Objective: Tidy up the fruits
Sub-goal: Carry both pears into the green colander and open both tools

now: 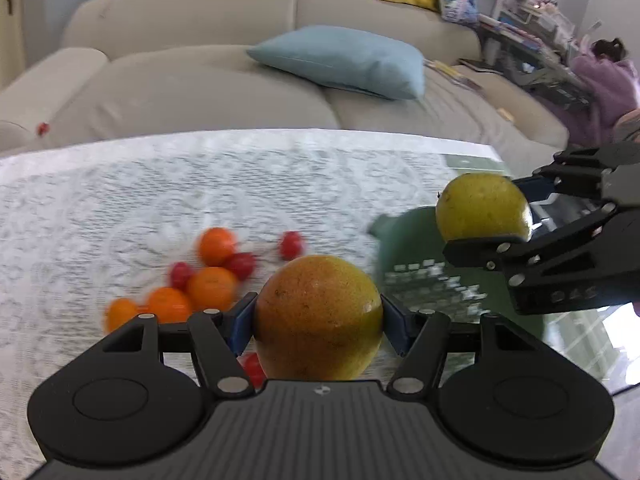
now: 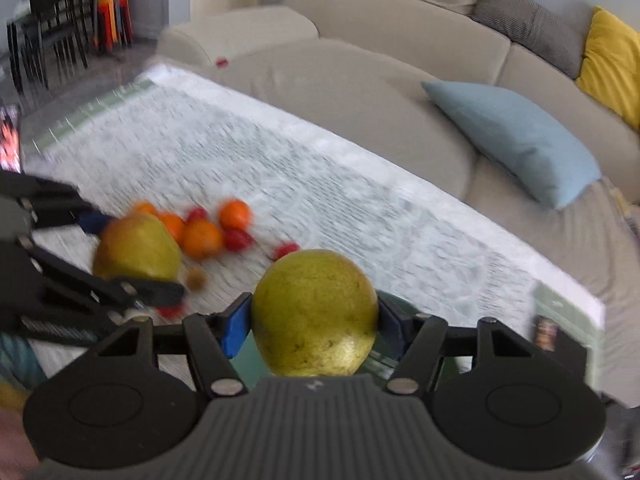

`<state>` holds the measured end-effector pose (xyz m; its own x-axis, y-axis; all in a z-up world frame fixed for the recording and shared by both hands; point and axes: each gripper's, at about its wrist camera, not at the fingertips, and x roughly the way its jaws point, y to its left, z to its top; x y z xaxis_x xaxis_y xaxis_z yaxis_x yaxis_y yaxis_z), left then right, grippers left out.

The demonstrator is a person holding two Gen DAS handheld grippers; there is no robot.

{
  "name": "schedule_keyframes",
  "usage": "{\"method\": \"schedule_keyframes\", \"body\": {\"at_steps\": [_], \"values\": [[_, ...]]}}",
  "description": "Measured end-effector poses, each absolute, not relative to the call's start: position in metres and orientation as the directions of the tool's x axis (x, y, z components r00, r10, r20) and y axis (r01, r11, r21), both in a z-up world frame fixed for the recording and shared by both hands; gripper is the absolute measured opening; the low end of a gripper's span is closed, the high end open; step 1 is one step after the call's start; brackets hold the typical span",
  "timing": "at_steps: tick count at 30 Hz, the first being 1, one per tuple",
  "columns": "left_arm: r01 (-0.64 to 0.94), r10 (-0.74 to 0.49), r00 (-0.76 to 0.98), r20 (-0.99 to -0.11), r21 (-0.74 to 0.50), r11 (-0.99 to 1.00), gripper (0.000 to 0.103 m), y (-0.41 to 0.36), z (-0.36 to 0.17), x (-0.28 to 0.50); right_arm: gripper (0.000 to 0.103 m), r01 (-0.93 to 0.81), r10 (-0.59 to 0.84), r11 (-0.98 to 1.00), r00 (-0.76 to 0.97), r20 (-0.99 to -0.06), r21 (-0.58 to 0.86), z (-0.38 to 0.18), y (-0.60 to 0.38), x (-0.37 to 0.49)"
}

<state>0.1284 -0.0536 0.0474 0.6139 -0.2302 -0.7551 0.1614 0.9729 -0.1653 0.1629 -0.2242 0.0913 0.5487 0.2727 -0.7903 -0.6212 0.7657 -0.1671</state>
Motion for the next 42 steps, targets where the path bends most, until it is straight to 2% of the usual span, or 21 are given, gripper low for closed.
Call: {"method": "schedule_keyframes", "body": {"at_steps": [2, 6, 17, 27, 38, 42], "values": [[0.175, -0.277, 0.595, -0.755, -0.215, 0.961, 0.074, -0.063, 0.049, 0.134, 0.063, -0.617, 0.224, 0.759, 0.547, -0.807, -0.208, 0.087, -0.238, 0.166], [0.178, -0.32, 0.554, -0.769, -0.266, 0.947, 0.074, -0.085, 0.046, 0.15, 0.063, -0.638, 0.209, 0.748, 0.488, -0.847, -0.183, 0.071, -0.263, 0.176], [0.185, -0.323, 0.435, -0.841, -0.267, 0.946, 0.074, -0.133, 0.019, 0.185, 0.063, -0.76, 0.21, 0.636, 0.338, -0.917, -0.134, 0.023, -0.276, 0.183], [0.204, -0.259, 0.318, -0.912, -0.201, 0.958, 0.074, -0.156, -0.013, 0.198, 0.063, -0.803, 0.195, 0.591, 0.23, -0.954, -0.073, -0.005, -0.272, 0.191], [0.28, -0.18, 0.286, -0.941, -0.098, 0.955, 0.074, -0.171, -0.022, 0.202, 0.063, -0.821, 0.144, 0.567, 0.173, -0.974, -0.062, -0.025, -0.263, 0.196], [0.294, -0.179, 0.27, -0.946, -0.096, 0.951, 0.074, -0.173, -0.022, 0.203, 0.063, -0.827, 0.122, 0.557, 0.173, -0.977, -0.077, -0.03, -0.263, 0.197]]}}
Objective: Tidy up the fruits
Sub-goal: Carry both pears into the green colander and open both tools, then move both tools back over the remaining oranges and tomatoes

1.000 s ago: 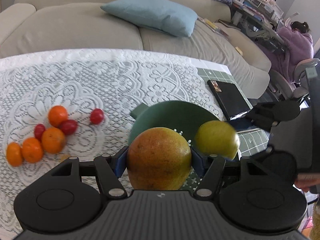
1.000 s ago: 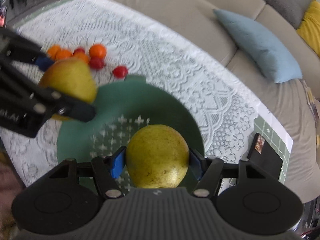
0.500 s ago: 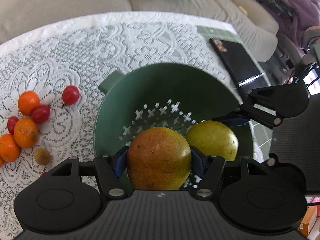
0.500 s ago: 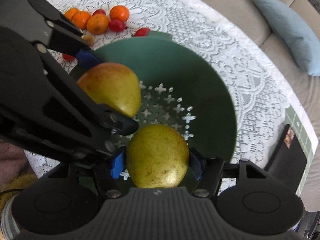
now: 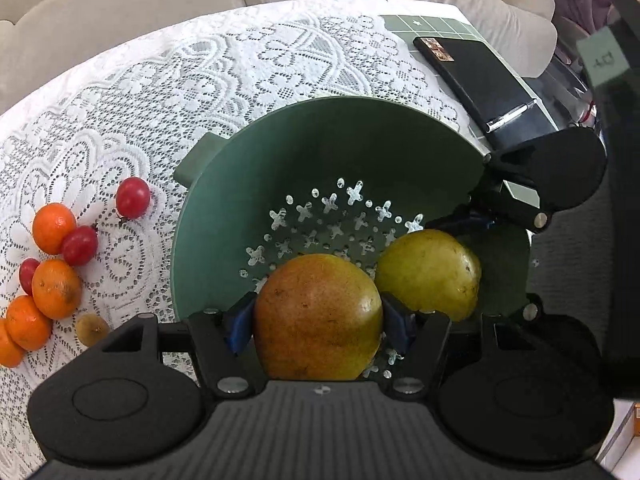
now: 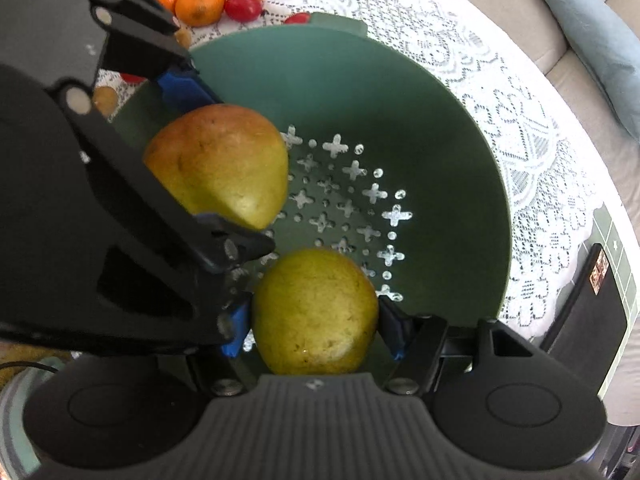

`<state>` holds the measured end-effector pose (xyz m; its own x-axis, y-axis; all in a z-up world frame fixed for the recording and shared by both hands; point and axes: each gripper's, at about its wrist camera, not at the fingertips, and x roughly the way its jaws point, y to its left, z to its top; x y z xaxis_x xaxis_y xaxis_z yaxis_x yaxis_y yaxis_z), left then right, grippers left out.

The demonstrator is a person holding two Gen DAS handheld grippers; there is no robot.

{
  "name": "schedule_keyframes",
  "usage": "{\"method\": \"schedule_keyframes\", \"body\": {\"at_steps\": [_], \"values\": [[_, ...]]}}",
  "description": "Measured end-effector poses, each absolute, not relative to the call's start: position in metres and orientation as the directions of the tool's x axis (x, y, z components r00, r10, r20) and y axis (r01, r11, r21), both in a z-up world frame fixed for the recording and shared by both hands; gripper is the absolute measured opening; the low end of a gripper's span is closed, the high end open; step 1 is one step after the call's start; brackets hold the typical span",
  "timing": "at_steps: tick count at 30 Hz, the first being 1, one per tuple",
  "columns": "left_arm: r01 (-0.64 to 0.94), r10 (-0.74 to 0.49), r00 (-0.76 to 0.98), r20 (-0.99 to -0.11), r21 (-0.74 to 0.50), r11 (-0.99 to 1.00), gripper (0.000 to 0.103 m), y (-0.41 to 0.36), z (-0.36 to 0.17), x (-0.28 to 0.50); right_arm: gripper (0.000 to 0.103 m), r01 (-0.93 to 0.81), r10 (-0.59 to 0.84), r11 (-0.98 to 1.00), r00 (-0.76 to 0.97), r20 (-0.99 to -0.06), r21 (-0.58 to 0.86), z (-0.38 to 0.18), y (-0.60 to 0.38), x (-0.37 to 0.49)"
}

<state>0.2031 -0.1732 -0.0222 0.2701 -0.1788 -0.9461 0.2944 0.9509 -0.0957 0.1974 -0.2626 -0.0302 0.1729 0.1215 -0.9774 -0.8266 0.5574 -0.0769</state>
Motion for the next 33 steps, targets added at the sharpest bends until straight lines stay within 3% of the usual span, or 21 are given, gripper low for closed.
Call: {"method": "schedule_keyframes", "body": {"at_steps": [9, 13, 24, 33], "values": [[0.311, -0.175, 0.276, -0.945, -0.084, 0.947, 0.078, -0.174, -0.023, 0.202, 0.063, -0.825, 0.115, 0.56, 0.166, -0.979, -0.074, -0.029, -0.264, 0.198], [0.295, -0.207, 0.274, -0.939, -0.123, 0.948, 0.082, -0.167, -0.018, 0.204, 0.075, -0.82, 0.128, 0.569, 0.172, -0.977, -0.07, -0.027, -0.266, 0.203], [0.314, -0.246, 0.31, -0.918, -0.146, 0.938, 0.082, -0.153, 0.003, 0.191, 0.082, -0.821, 0.131, 0.563, 0.203, -0.97, -0.095, -0.015, -0.259, 0.194], [0.317, -0.296, 0.421, -0.857, -0.167, 0.934, 0.082, -0.109, 0.044, 0.166, 0.083, -0.733, 0.196, 0.662, 0.372, -0.907, -0.158, 0.03, -0.242, 0.174]]}}
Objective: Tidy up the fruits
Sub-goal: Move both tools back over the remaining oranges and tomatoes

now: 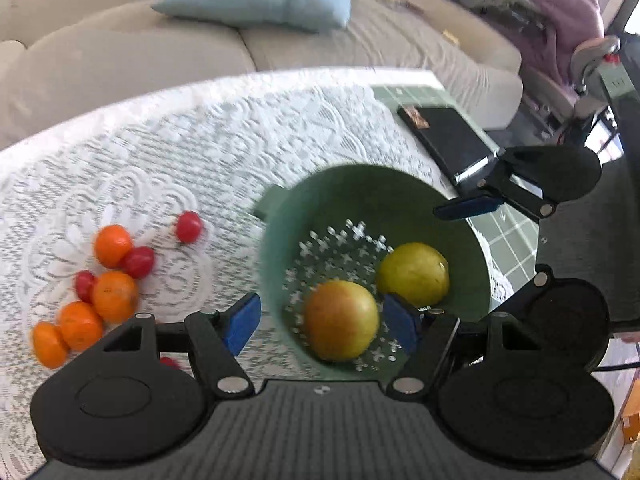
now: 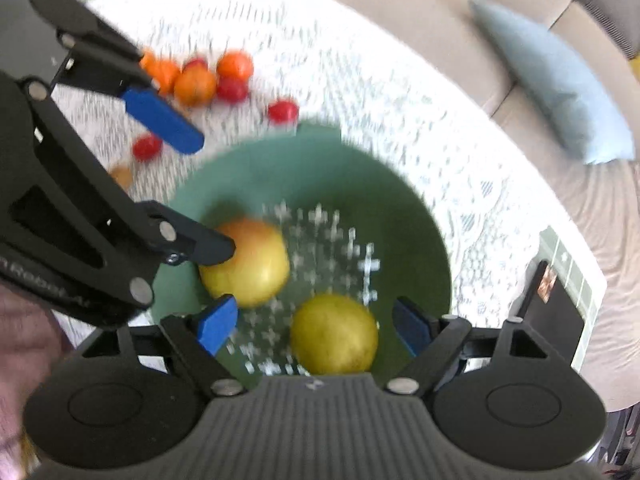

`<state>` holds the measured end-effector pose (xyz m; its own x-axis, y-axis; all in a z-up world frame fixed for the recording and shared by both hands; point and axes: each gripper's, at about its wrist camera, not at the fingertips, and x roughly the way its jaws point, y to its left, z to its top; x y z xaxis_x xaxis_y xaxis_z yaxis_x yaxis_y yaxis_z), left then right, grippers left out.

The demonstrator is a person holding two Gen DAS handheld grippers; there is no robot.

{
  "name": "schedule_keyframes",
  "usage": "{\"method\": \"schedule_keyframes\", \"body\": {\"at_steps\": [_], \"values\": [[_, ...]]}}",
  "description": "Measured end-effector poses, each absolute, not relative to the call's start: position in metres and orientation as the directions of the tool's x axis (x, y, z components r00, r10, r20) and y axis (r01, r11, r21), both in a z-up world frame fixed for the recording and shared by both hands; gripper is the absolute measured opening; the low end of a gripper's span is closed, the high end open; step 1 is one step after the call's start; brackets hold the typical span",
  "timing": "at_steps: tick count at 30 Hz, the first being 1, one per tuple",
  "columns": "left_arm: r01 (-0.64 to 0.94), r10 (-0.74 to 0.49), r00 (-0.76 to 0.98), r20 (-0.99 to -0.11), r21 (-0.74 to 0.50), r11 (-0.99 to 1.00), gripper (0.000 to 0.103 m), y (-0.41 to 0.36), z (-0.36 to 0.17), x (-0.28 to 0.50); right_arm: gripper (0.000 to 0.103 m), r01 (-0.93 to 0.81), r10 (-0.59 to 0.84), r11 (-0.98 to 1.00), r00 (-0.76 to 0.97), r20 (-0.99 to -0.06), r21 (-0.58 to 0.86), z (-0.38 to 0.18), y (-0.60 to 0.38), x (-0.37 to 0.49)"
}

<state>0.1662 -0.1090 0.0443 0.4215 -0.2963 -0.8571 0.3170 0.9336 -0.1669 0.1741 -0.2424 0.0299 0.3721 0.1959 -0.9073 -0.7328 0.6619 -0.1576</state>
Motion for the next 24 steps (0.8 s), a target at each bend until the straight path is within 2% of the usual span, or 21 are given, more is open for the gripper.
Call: {"method": "schedule_keyframes", "body": {"at_steps": [10, 17, 21, 24], "values": [[0.215, -0.235, 0.601, -0.764, -0.129, 0.968, 0.082, -0.04, 0.064, 0.138, 0.083, -0.704, 0.387, 0.7, 0.516, -0.765, -0.121, 0.054, -0.189, 0.138], [0.082, -0.162, 0.689, -0.706, -0.145, 0.986, 0.08, 0.019, 0.055, 0.129, 0.083, -0.674, 0.467, 0.734, 0.591, -0.658, -0.085, 0.042, -0.146, 0.124], [0.036, -0.105, 0.723, -0.683, -0.115, 0.993, 0.077, 0.043, 0.043, 0.124, 0.072, -0.654, 0.49, 0.756, 0.595, -0.637, -0.029, 0.027, -0.125, 0.126], [0.028, -0.094, 0.732, -0.674, -0.108, 0.994, 0.073, 0.054, 0.03, 0.125, 0.066, -0.636, 0.476, 0.771, 0.617, -0.627, -0.041, 0.013, -0.109, 0.127]]}}
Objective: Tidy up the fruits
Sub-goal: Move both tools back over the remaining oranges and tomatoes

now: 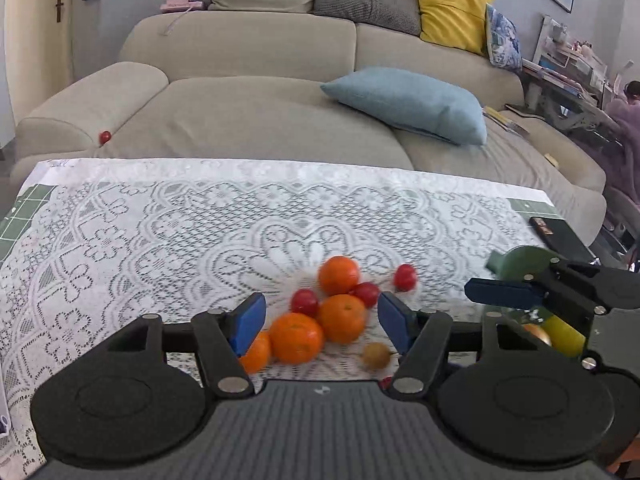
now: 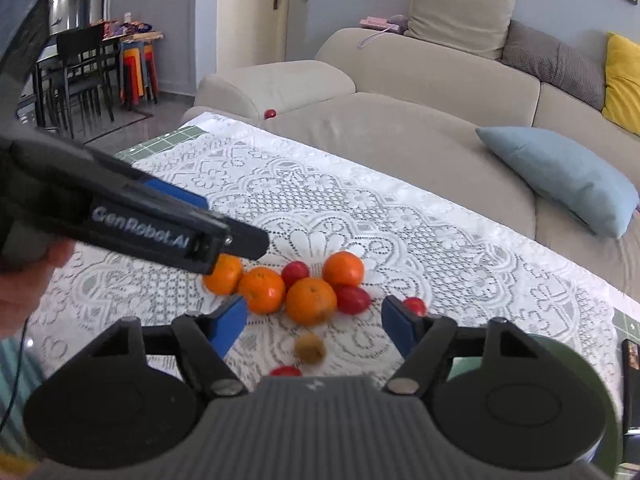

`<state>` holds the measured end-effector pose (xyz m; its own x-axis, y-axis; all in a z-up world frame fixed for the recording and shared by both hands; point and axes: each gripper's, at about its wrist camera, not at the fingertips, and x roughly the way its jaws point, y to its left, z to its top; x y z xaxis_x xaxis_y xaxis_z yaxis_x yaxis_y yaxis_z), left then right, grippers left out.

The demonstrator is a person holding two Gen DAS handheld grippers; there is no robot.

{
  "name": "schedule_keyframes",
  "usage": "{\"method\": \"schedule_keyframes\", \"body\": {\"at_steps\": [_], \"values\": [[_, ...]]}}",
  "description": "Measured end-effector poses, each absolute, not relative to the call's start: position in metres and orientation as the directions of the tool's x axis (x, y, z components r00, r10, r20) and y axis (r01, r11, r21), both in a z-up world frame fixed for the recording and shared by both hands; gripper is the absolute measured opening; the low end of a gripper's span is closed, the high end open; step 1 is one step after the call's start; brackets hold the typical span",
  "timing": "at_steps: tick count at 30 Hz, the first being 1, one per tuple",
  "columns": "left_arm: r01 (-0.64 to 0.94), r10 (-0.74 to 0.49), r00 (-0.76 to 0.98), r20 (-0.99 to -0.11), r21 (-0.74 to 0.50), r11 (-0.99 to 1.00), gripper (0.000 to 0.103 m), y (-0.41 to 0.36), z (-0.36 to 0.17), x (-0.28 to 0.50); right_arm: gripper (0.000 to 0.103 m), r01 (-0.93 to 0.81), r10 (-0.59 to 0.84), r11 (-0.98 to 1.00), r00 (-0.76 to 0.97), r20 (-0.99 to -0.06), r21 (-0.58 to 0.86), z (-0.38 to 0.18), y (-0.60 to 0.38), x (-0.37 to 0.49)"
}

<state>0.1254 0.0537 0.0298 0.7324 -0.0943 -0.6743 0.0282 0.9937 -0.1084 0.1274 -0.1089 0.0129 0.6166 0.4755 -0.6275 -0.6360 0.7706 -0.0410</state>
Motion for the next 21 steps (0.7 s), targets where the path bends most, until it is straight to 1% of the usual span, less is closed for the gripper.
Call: {"method": "schedule_keyframes", "body": {"at_steps": [1, 4, 10, 13, 16, 21], "values": [[0.021, -0.088, 0.733, -0.674, -0.107, 0.994, 0.071, 0.056, 0.026, 0.126, 0.06, -0.633, 0.467, 0.773, 0.619, -0.632, -0.048, 0.007, -0.104, 0.129], [0.002, -0.074, 0.74, -0.668, -0.107, 0.994, 0.068, 0.067, 0.012, 0.124, 0.048, -0.624, 0.463, 0.781, 0.606, -0.647, -0.026, -0.008, -0.092, 0.135], [-0.022, -0.016, 0.75, -0.661, -0.049, 0.999, 0.068, 0.079, -0.008, 0.119, 0.047, -0.618, 0.443, 0.784, 0.624, -0.644, -0.059, -0.026, -0.074, 0.141], [-0.021, -0.023, 0.747, -0.665, -0.058, 0.998, 0.068, 0.083, -0.015, 0.116, 0.047, -0.596, 0.441, 0.801, 0.65, -0.619, -0.056, -0.035, -0.068, 0.146], [-0.016, -0.017, 0.752, -0.659, -0.044, 0.999, 0.068, 0.083, -0.019, 0.111, 0.047, -0.579, 0.434, 0.814, 0.647, -0.628, -0.034, -0.044, -0.067, 0.149], [-0.026, 0.008, 0.768, -0.64, -0.019, 0.999, 0.068, 0.086, -0.023, 0.108, 0.047, -0.551, 0.44, 0.835, 0.657, -0.612, 0.009, -0.047, -0.073, 0.15]]}}
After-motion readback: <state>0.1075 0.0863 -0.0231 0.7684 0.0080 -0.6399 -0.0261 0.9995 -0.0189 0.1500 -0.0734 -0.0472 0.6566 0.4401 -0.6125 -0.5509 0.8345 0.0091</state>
